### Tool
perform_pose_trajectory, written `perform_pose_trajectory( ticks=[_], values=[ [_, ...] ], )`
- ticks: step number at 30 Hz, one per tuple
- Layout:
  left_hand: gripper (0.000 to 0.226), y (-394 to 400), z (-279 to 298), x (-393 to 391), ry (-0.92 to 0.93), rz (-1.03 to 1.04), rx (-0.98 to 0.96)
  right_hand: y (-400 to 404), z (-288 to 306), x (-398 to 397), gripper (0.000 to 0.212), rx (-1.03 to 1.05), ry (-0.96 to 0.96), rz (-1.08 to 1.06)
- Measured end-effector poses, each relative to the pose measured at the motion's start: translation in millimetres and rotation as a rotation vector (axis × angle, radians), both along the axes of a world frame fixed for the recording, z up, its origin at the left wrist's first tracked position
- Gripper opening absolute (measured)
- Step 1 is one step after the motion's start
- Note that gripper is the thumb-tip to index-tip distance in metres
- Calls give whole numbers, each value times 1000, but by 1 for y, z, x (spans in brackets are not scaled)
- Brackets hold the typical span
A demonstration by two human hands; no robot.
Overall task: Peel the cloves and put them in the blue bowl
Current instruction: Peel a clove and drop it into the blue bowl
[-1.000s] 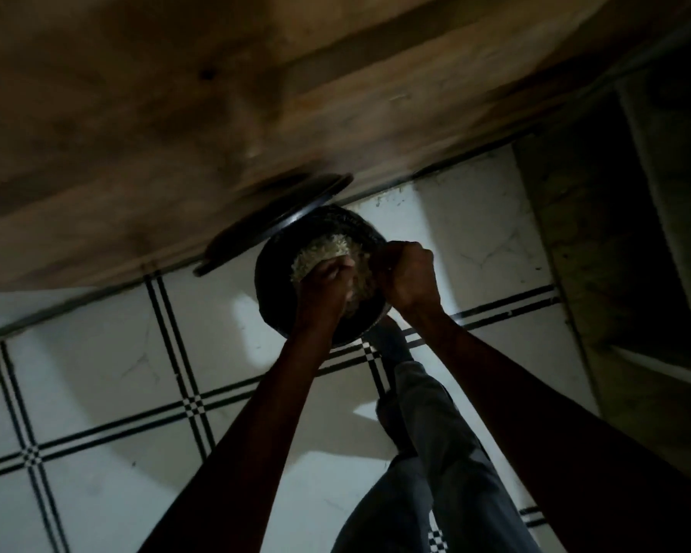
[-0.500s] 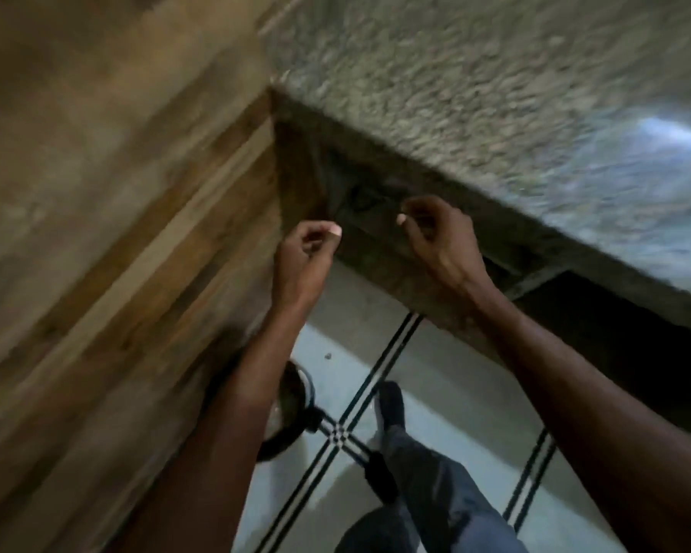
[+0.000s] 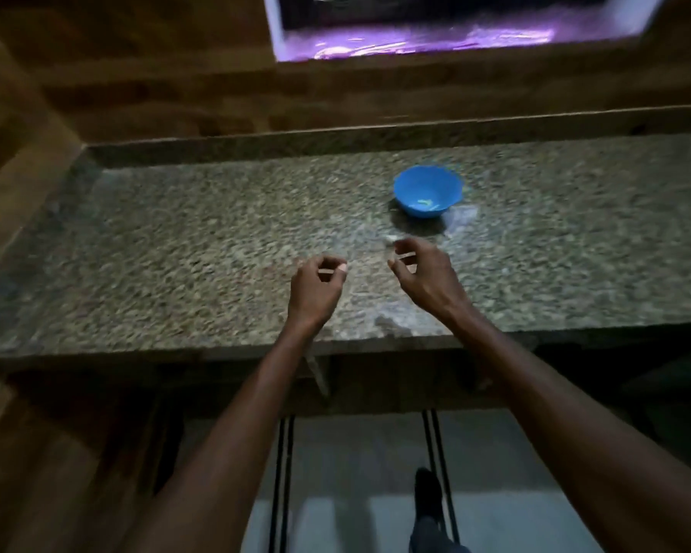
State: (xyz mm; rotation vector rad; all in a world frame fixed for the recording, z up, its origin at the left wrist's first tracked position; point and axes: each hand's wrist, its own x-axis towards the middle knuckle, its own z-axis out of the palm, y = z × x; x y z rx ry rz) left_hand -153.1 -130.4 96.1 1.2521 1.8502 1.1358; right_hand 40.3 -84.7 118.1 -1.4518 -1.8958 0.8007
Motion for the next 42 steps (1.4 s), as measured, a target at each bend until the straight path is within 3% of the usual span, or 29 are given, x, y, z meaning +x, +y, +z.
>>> perform_pose_trajectory(
  ticks=[9,15,19,24,27,35,38,42],
  values=[
    [11,117,-39,121,96,-170,-144,96,-44,134,33,-165,-72,-92],
    [14,172,-65,145,158,-245,-214,159,-69,137,38,-214,-151,-75],
    [25,201,-81,146,300,-349,-200,198,-91,115,41,-223,-282,-28],
    [24,225,-95,139,411,-422,-155,214,-117,104,21,-271,-320,41],
    [21,228,-101,135,429,-459,-129,209,-115,104,3,-148,-338,-55],
    [15,234,-106,135,363,-388,-116,203,-113,116,9,-132,-155,-90],
    [17,236,-109,137,344,-346,-132,209,-96,129,11,-181,-15,-138],
    [18,241,-110,140,317,-293,-151,244,-61,120,14,-98,83,-92]
  ],
)
